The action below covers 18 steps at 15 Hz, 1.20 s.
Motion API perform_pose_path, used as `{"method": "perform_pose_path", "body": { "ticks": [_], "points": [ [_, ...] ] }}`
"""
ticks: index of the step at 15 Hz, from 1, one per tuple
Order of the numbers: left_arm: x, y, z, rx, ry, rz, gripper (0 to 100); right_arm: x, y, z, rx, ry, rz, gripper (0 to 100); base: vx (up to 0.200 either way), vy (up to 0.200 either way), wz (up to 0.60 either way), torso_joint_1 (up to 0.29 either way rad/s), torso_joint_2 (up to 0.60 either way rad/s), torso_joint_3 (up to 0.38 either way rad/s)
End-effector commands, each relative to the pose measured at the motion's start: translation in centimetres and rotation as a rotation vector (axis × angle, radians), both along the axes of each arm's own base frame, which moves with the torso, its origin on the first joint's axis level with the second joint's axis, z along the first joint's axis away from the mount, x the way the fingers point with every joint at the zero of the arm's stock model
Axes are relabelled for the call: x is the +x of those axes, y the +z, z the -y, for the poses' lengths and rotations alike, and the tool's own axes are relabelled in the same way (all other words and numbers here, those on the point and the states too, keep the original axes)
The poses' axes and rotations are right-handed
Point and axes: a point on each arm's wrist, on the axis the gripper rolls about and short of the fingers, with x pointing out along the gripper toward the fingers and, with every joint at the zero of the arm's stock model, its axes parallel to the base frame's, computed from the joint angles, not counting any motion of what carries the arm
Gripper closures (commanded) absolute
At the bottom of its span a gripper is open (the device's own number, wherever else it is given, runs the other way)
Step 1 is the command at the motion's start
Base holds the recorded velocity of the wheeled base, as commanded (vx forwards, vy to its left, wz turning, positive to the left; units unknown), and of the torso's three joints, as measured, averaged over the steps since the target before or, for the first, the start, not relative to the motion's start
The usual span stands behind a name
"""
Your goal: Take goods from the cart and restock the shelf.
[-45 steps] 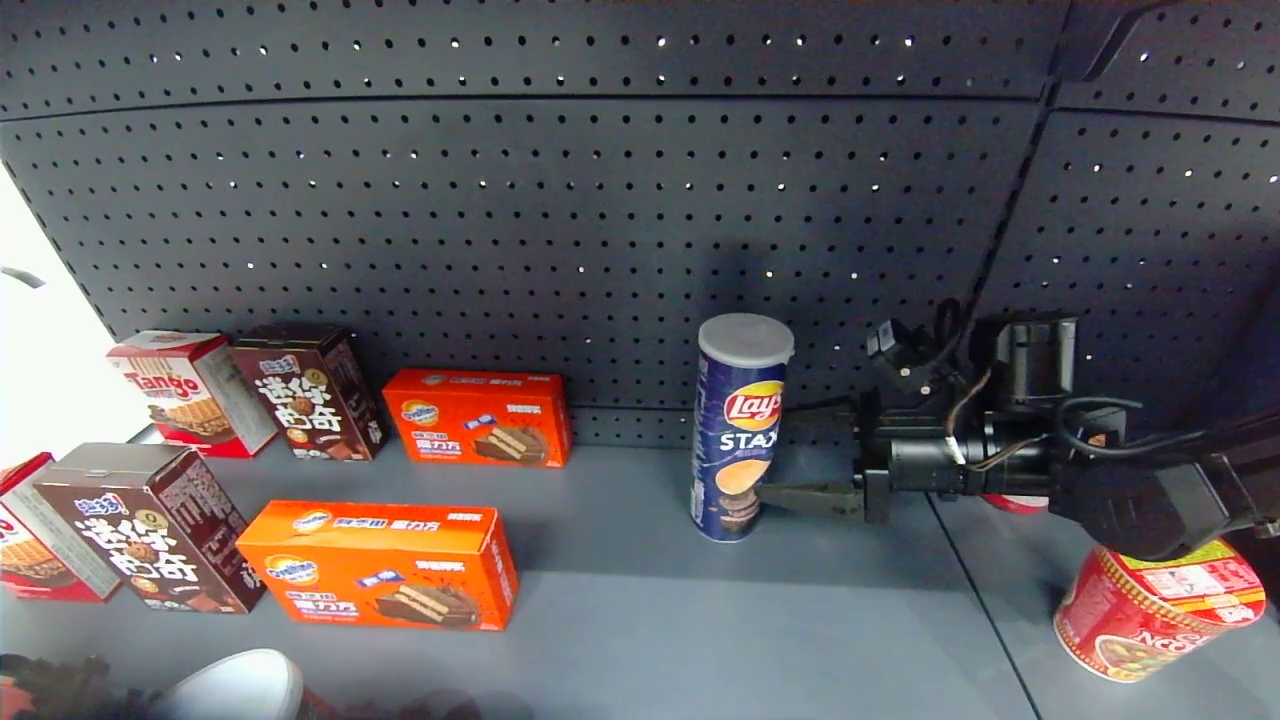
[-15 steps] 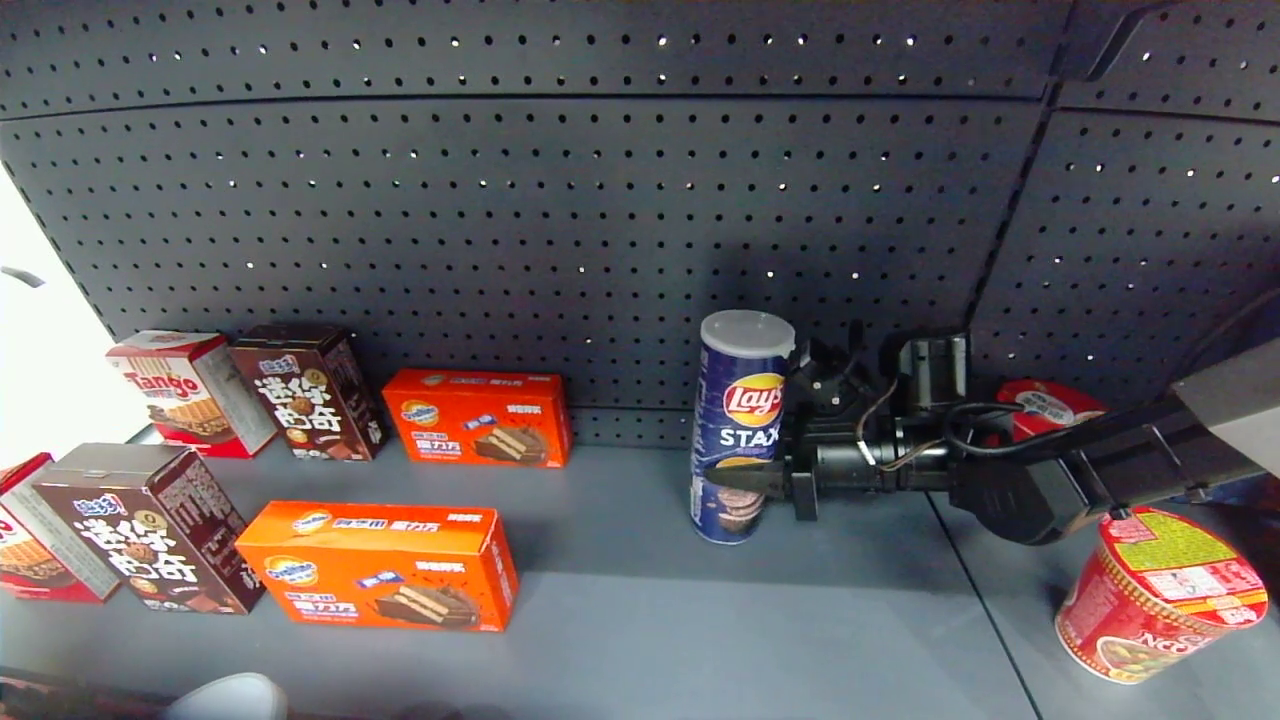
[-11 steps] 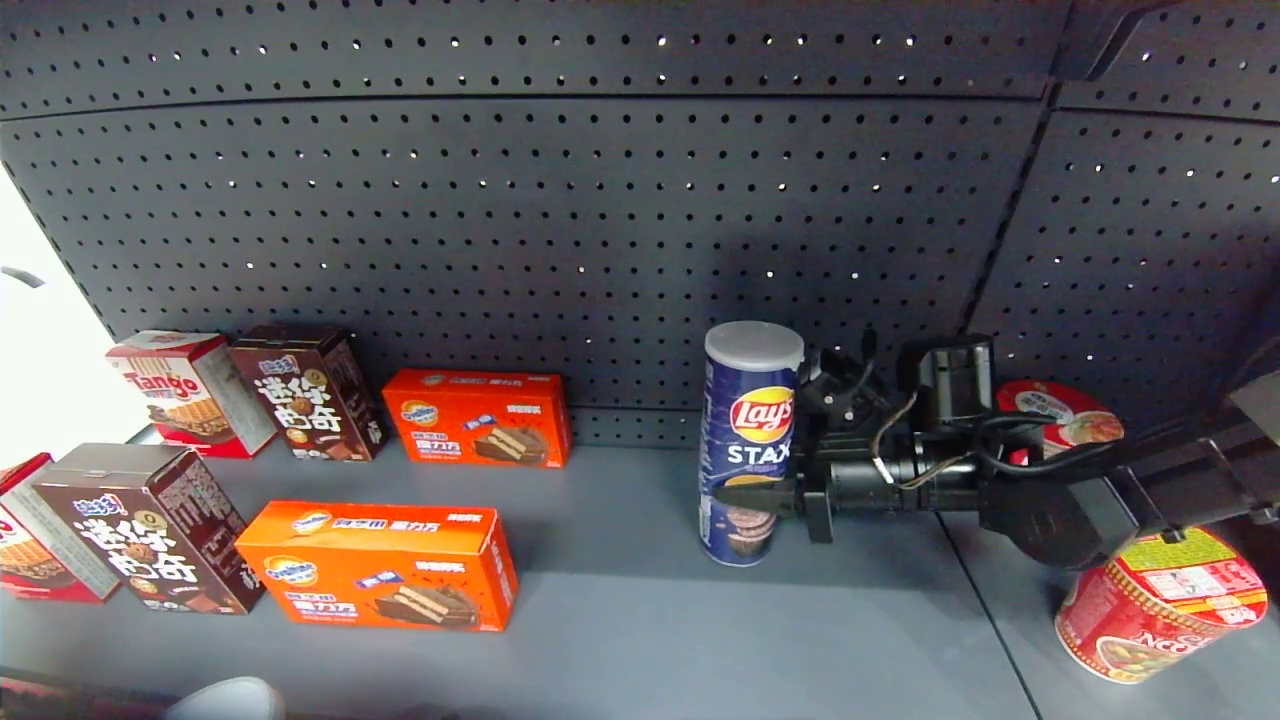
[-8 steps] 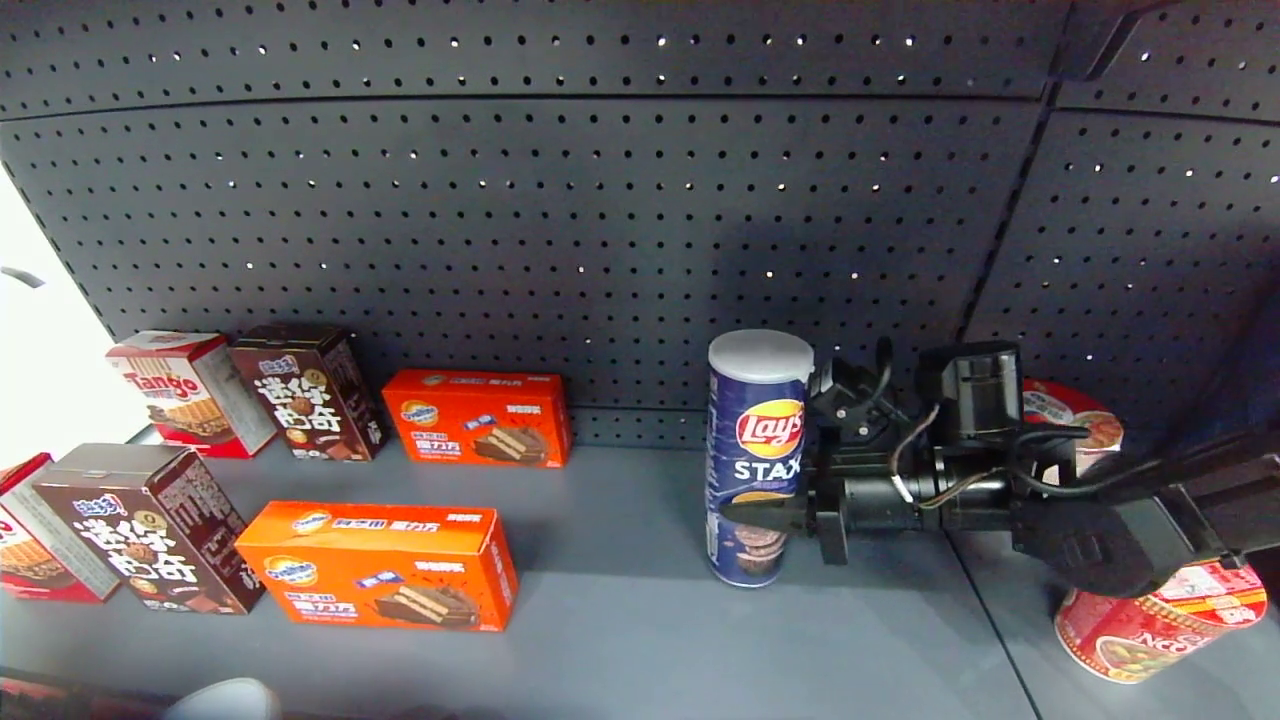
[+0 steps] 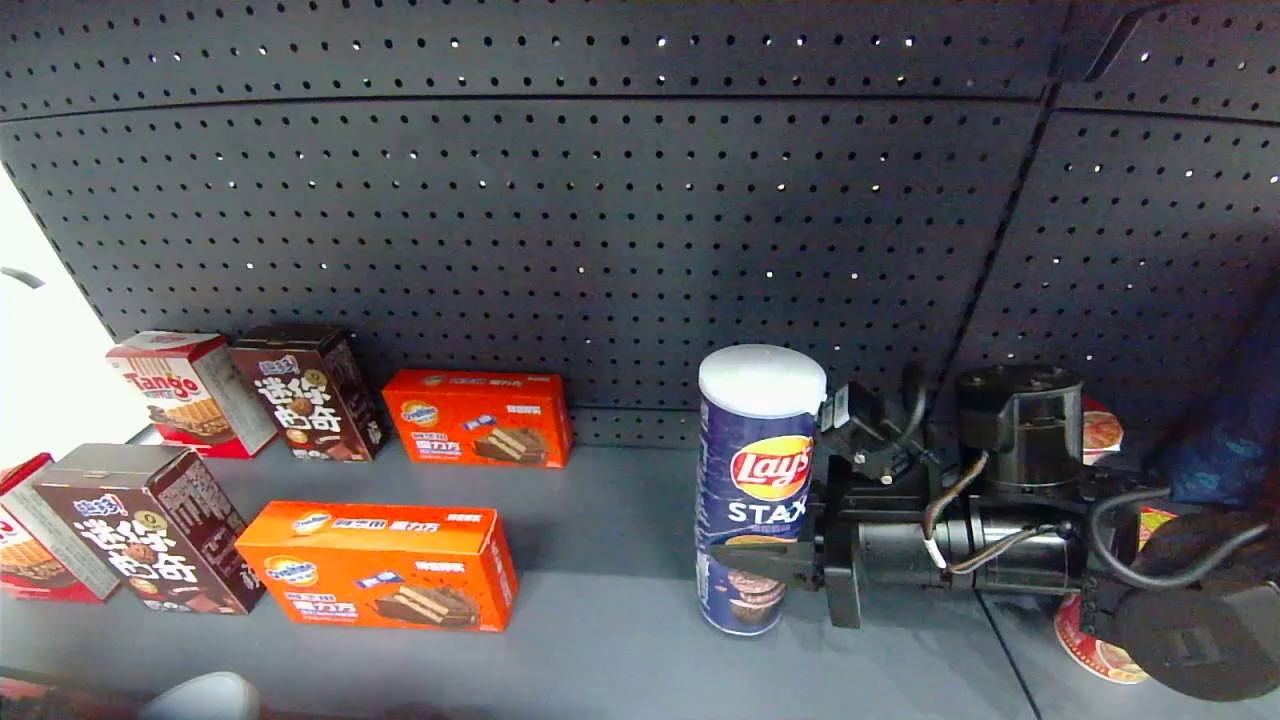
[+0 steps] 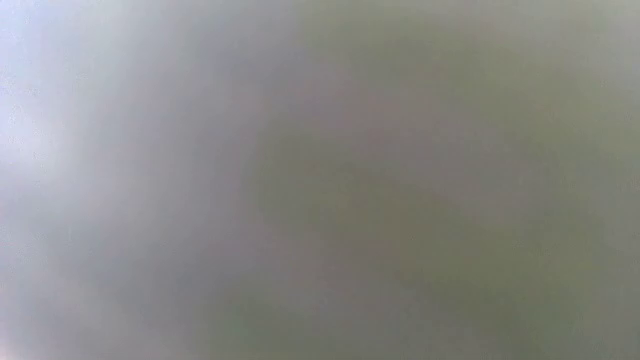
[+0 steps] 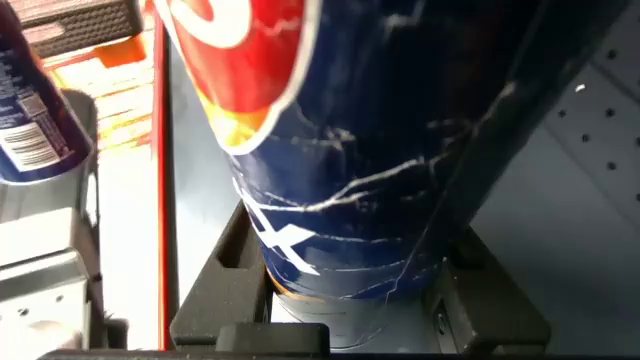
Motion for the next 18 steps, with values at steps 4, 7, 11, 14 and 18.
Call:
{"method": "perform_pose_path", "body": {
  "ticks": [4, 7, 11, 14, 18],
  "points": [
    [-0.1, 0.2, -0.1, -0.011, 0.012, 0.016, 100, -2.2, -0.1, 0.2, 0.054, -0.029, -0.016, 100, 0.000, 0.000, 0.00, 0.000, 0.00, 0.000],
    [0.1, 0.4, -0.2, -0.015, 0.028, 0.024, 100, -3.8, 0.2, 0.6, 0.069, -0.039, -0.025, 100, 0.000, 0.000, 0.00, 0.000, 0.00, 0.000],
    [0.0, 0.3, -0.2, -0.011, 0.033, 0.019, 100, -5.1, -0.1, 1.6, 0.065, -0.040, -0.031, 100, 0.000, 0.000, 0.00, 0.000, 0.00, 0.000],
    [0.2, 0.4, -0.4, -0.014, 0.057, 0.024, 100, -5.9, -0.4, 2.3, 0.071, -0.044, -0.024, 100, 0.000, 0.000, 0.00, 0.000, 0.00, 0.000],
    [0.2, 0.4, -0.4, -0.012, 0.059, 0.022, 100, -6.6, -1.6, 2.9, 0.059, -0.045, -0.038, 100, 0.000, 0.000, 0.00, 0.000, 0.00, 0.000]
  ]
}}
